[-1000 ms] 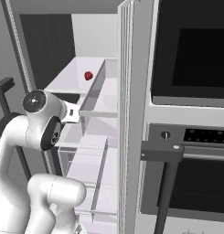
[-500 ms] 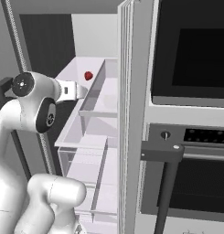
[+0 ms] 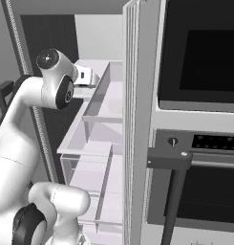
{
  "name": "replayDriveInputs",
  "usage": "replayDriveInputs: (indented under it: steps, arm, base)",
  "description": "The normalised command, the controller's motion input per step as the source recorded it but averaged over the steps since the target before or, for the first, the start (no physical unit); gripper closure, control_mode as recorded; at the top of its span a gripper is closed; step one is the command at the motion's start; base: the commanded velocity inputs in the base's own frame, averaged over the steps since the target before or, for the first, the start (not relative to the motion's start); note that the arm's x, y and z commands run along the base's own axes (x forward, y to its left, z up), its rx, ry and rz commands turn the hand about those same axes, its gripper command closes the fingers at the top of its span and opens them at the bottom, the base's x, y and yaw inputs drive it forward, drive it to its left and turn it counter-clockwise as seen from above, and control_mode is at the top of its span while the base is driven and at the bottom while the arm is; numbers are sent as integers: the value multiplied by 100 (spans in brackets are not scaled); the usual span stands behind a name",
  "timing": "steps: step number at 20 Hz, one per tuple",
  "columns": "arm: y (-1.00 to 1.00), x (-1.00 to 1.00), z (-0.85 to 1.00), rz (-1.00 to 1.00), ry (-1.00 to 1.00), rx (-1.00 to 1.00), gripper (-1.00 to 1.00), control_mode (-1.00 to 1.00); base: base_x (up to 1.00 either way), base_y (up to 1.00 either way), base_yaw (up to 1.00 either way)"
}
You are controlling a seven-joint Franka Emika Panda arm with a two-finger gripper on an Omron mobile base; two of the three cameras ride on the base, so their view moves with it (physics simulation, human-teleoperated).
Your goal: Take the strawberry from the fridge and place it on top of the pancake, located on the dining counter.
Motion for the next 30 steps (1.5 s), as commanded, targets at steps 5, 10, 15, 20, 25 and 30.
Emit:
replayDriveInputs:
  steps: [5, 10, 15, 20, 25, 30]
  arm:
    - [0, 79, -2, 0, 10, 2, -100, -100]
    - [0, 68, 0, -2, 14, 4, -100, -100]
    - [10, 62, -4, -5, 22, 0, -100, -100]
    - [4, 65, -16, -6, 12, 0, -100, -100]
    - [0, 36, -12, -8, 1, 1, -100, -100]
    - [0, -14, -10, -9, -2, 5, -100, -100]
  base:
    - [0, 0, 0]
    - [0, 0, 0]
    - [0, 0, 0]
    - [0, 0, 0]
    - [0, 0, 0]
    - [0, 0, 0]
